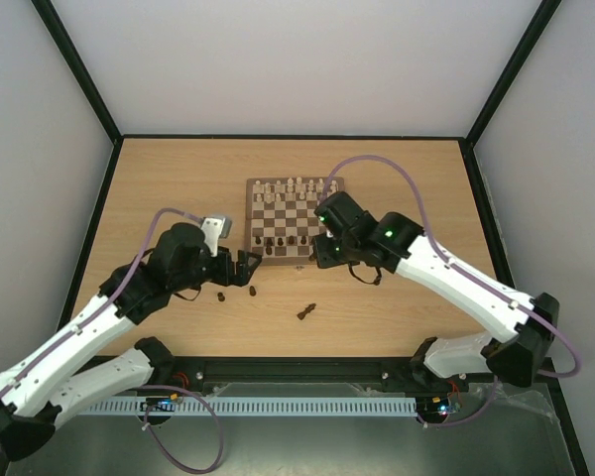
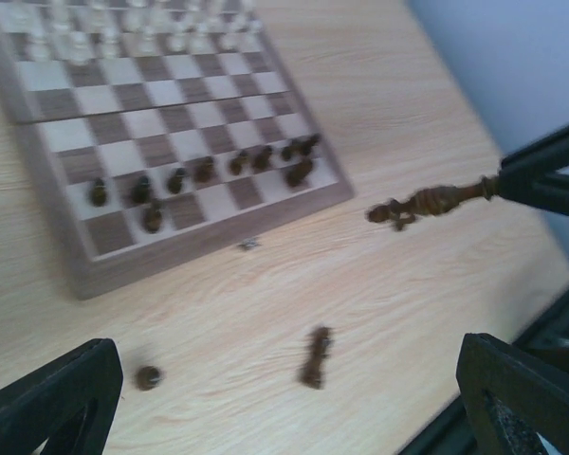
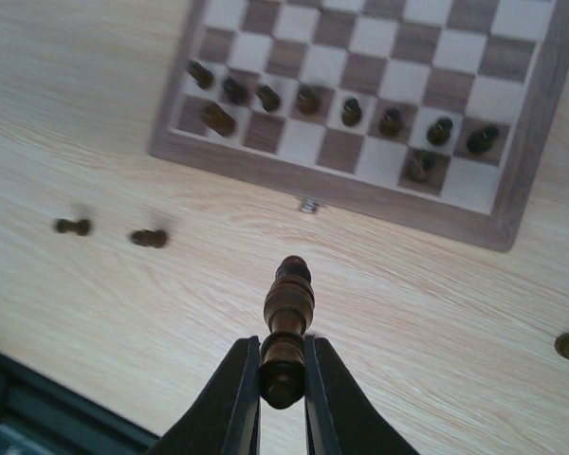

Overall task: Set up the chess pieces on the board
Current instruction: Pick up the chess piece at the center of the board.

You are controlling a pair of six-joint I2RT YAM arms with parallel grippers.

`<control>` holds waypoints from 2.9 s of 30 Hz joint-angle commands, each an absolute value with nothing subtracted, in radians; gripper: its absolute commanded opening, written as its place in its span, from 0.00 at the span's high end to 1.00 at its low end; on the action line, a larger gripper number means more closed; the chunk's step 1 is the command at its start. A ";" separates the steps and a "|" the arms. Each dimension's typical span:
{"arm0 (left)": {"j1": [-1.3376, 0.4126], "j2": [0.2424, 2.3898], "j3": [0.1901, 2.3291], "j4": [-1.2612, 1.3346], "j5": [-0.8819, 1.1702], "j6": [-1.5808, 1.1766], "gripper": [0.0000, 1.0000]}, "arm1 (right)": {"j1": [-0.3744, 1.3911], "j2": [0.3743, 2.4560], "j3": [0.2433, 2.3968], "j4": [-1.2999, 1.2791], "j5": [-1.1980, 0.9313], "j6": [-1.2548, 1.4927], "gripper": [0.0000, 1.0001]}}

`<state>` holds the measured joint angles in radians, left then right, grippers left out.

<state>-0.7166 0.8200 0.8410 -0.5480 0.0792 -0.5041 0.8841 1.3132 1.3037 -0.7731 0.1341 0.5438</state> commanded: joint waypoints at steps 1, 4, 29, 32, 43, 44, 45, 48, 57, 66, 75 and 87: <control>-0.710 0.720 0.712 -0.325 0.300 -0.616 0.00 | 0.887 1.218 1.385 -0.820 0.035 0.522 0.89; -0.710 0.651 0.638 -0.187 0.387 -0.688 0.01 | 0.886 1.155 1.405 -0.778 -0.055 0.521 0.88; -0.712 0.396 0.510 0.367 0.668 -1.072 0.05 | 0.881 0.938 1.267 -0.278 -0.663 0.743 0.88; -0.716 0.394 0.505 0.371 0.673 -1.078 0.15 | 0.882 0.943 1.257 -0.273 -0.657 0.746 0.88; -0.733 0.409 0.499 0.352 0.667 -1.068 0.34 | 0.882 0.989 1.252 -0.241 -0.665 0.756 0.88; -0.733 0.410 0.499 0.351 0.667 -1.067 0.34 | 0.882 0.994 1.249 -0.236 -0.667 0.758 0.88; -0.733 0.411 0.499 0.350 0.665 -1.064 0.34 | 0.881 0.998 1.248 -0.232 -0.671 0.759 0.88; -0.733 0.415 0.499 0.348 0.664 -1.061 0.37 | 0.882 1.010 1.239 -0.224 -0.673 0.759 0.88; -0.735 0.426 0.502 0.337 0.662 -1.050 0.51 | 0.881 1.020 1.224 -0.216 -0.674 0.758 0.88; -0.735 0.439 0.505 0.328 0.656 -1.043 0.78 | 0.881 1.020 1.218 -0.214 -0.677 0.755 0.88; -0.735 0.440 0.555 0.199 0.612 -0.980 0.85 | 0.882 1.020 1.214 -0.248 -0.642 0.736 0.88; -0.734 0.586 0.818 -0.309 0.426 -0.751 0.85 | 0.880 1.031 1.331 -0.586 -0.261 0.617 0.89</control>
<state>-0.7303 0.5102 0.7361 -0.0879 0.5159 -0.8513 0.8776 1.0214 1.2594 -0.4156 -0.4351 0.6792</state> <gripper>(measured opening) 0.146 0.119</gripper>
